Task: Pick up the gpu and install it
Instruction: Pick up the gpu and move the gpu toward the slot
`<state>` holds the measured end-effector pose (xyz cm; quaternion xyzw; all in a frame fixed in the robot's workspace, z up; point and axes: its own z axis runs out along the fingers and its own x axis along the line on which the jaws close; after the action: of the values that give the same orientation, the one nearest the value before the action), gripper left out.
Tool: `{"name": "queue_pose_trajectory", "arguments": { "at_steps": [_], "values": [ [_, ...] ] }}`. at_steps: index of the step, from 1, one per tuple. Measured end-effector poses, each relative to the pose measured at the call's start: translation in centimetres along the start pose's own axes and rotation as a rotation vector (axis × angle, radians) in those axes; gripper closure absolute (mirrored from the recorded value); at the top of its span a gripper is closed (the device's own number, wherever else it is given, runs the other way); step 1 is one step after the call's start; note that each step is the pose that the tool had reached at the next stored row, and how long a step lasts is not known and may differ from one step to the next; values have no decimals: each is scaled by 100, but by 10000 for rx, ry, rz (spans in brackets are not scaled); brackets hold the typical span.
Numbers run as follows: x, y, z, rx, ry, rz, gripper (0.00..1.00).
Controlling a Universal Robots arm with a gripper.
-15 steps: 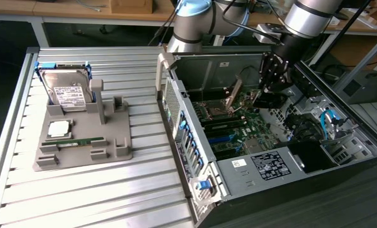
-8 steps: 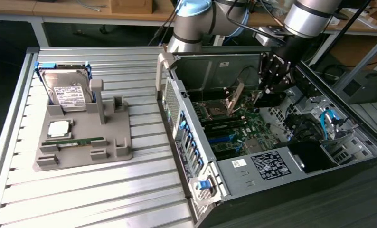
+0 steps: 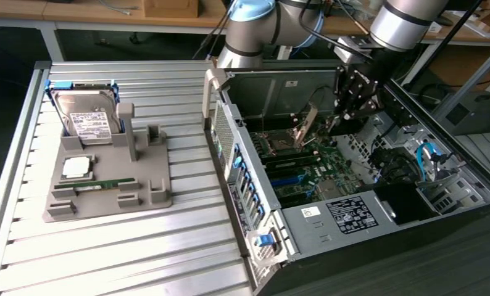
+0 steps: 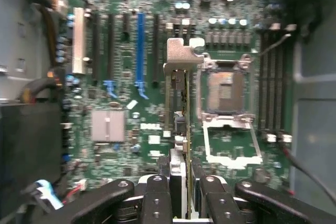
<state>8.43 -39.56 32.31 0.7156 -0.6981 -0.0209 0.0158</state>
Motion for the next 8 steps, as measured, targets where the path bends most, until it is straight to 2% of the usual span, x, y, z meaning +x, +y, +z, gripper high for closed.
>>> {"name": "queue_pose_trajectory", "arguments": {
  "at_steps": [1, 2, 3, 4, 5, 6, 8],
  "values": [
    [6, 0, 0, 6, -240, -13, 73],
    [12, 0, 1, 11, -449, -24, 73],
    [19, 1, 1, 15, -643, -33, 73],
    [25, 1, 0, 20, -809, -42, 73],
    [27, 2, 0, 22, -910, -46, 73],
    [27, 2, 0, 24, -940, -47, 73],
    [27, 1, 0, 23, -941, -49, 73]
  ]
}}
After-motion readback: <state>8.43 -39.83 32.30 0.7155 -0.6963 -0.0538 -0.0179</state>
